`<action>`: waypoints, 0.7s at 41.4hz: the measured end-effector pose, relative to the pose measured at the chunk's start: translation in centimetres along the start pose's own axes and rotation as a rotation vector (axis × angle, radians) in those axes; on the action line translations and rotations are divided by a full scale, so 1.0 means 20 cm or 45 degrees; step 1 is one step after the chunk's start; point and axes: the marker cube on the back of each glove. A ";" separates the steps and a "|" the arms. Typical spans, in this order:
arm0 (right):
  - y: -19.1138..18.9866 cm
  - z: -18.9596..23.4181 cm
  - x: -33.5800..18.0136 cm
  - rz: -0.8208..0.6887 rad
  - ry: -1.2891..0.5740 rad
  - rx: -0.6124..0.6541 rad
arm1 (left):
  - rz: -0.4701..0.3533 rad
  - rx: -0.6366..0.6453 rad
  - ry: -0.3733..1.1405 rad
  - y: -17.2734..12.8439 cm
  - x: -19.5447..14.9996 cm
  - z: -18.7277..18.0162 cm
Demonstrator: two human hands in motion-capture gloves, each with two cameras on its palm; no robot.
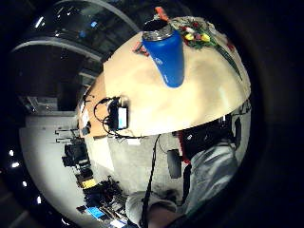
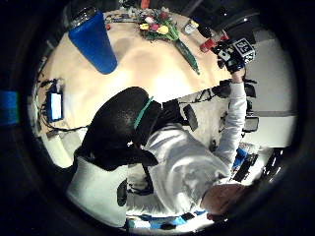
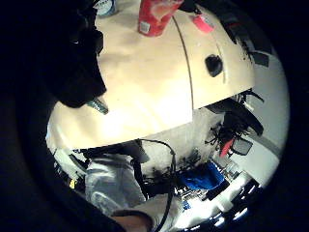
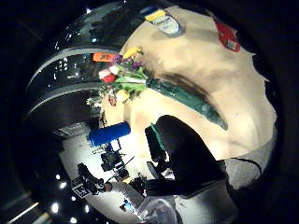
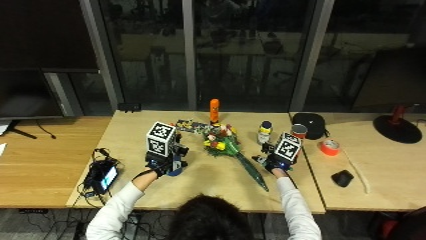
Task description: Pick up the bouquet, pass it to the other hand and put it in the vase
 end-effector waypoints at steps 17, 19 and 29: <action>0.04 0.42 -0.11 -0.098 0.205 0.104 | -0.014 -0.038 -0.015 0.00 -0.01 0.03; 0.04 0.46 -0.11 -0.075 0.247 0.079 | -0.024 -0.044 -0.012 0.01 -0.03 0.04; -0.01 0.55 -0.13 -0.089 0.219 0.295 | -0.046 -0.065 -0.008 0.01 -0.05 0.05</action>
